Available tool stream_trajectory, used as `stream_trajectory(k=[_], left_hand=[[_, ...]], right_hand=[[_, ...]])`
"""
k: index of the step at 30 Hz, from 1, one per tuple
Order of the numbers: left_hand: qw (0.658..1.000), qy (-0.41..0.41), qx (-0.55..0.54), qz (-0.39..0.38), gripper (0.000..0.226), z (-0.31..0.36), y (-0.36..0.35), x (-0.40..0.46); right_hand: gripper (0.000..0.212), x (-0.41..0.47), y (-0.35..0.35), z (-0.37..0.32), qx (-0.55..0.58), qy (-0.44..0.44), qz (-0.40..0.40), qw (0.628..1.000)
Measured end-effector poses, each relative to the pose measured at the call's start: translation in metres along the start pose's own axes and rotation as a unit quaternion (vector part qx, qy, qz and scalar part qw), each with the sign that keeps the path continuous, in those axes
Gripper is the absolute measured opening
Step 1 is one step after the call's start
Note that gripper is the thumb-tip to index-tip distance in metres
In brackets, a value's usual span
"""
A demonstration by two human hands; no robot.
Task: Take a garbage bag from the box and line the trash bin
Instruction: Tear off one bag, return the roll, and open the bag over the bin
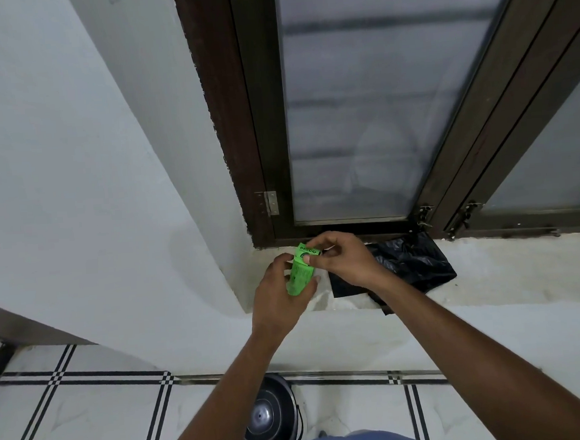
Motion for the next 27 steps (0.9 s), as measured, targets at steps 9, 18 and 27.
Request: stream_trajectory(k=[9,18,27], left_hand=[[0.999,-0.03,0.002,0.031,0.054,0.009,-0.004,-0.001],[1.0,-0.021,-0.004,0.021,0.057,0.001,-0.003,0.001],[1.0,-0.021,-0.011,0.012,0.056,-0.001,-0.003,0.003]], right_hand=[[0.044,0.01,0.016,-0.021,-0.141,0.005,-0.041,0.989],[0.039,0.016,0.023,-0.029,-0.091,-0.045,-0.123,0.987],[0.045,0.018,0.028,-0.024,0.015,-0.126,-0.165,0.978]])
Point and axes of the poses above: each hand's wrist, its own x-axis towards the middle knuckle, its own y-axis out of the back of the hand, z = x × y, the point moved 3 cm from there along x, towards the middle knuckle, and after that the axes turned 12 degrees about -z, right-handed, at the moved point
